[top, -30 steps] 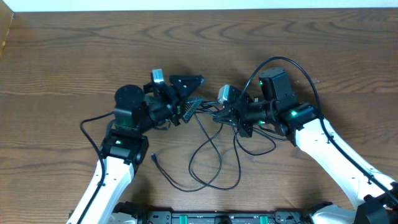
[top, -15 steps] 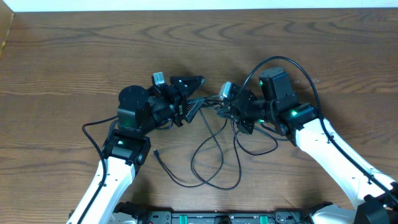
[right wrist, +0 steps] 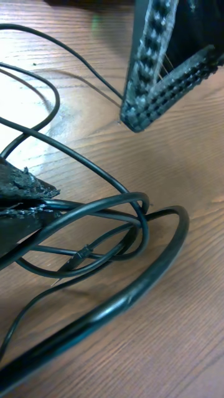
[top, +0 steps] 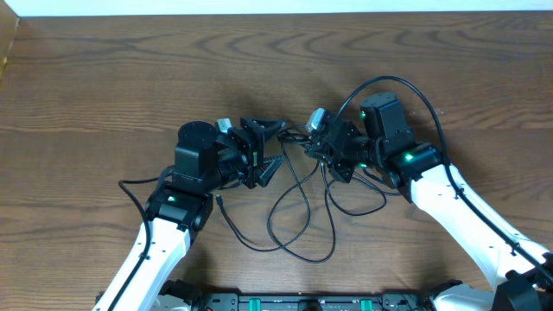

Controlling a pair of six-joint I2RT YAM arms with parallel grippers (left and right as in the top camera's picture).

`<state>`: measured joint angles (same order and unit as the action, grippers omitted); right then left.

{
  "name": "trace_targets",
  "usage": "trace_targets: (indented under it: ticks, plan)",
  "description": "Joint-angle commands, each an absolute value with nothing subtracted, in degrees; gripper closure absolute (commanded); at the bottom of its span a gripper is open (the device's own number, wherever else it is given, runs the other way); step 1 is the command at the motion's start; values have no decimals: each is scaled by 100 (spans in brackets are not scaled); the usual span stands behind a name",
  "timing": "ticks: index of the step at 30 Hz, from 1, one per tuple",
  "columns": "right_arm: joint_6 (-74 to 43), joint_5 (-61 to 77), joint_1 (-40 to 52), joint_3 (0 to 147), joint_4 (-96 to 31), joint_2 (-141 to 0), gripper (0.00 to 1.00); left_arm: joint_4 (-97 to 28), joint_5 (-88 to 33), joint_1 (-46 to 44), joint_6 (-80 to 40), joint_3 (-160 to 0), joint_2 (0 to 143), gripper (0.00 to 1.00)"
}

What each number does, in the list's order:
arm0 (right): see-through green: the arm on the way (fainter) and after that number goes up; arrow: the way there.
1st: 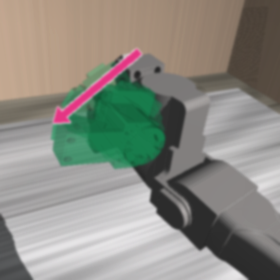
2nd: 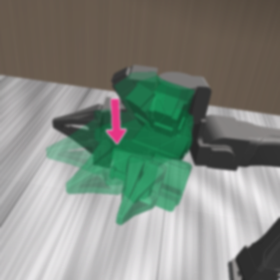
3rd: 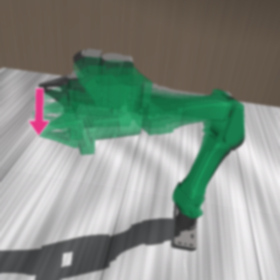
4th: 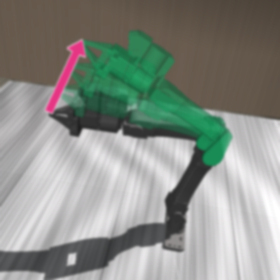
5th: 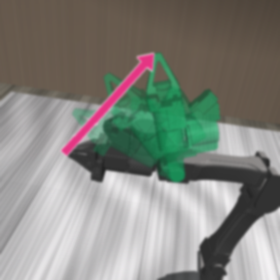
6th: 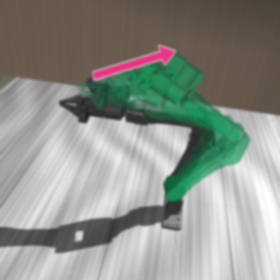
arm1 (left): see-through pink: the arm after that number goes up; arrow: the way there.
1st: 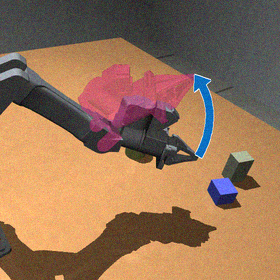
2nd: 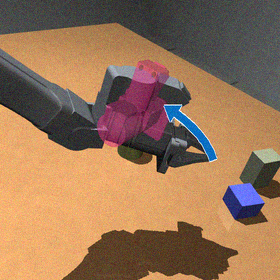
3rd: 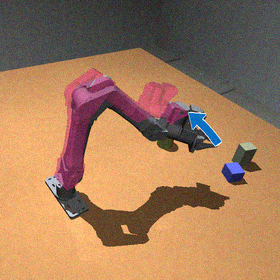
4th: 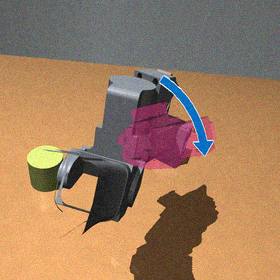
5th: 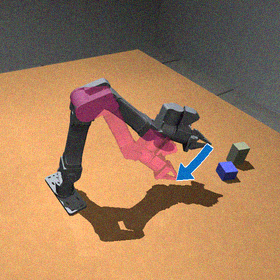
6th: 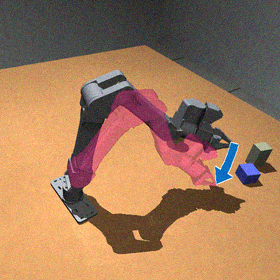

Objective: Untangle cables

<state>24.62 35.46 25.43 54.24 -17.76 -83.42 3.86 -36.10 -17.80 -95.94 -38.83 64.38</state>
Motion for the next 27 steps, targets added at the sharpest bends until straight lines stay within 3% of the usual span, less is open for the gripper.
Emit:
trace_targets:
  ticks: [1,13,19,27]
  plan:
    - [2379,3704,2561,5450,-1752,-8326,99,373,-3315,-1798,-9854,-3933,6440,19]
    - [2381,4372,2563,5450,-1739,-8326,99,370,-2862,-1798,-9874,-3933,6442,20]
    - [2383,4412,2587,5450,-1743,-8326,99,440,-2655,-1798,-9889,-3933,6442,47]
    - [2408,4407,2829,5450,-1712,-8326,99,480,-2628,-1861,-9885,-3933,6482,49]
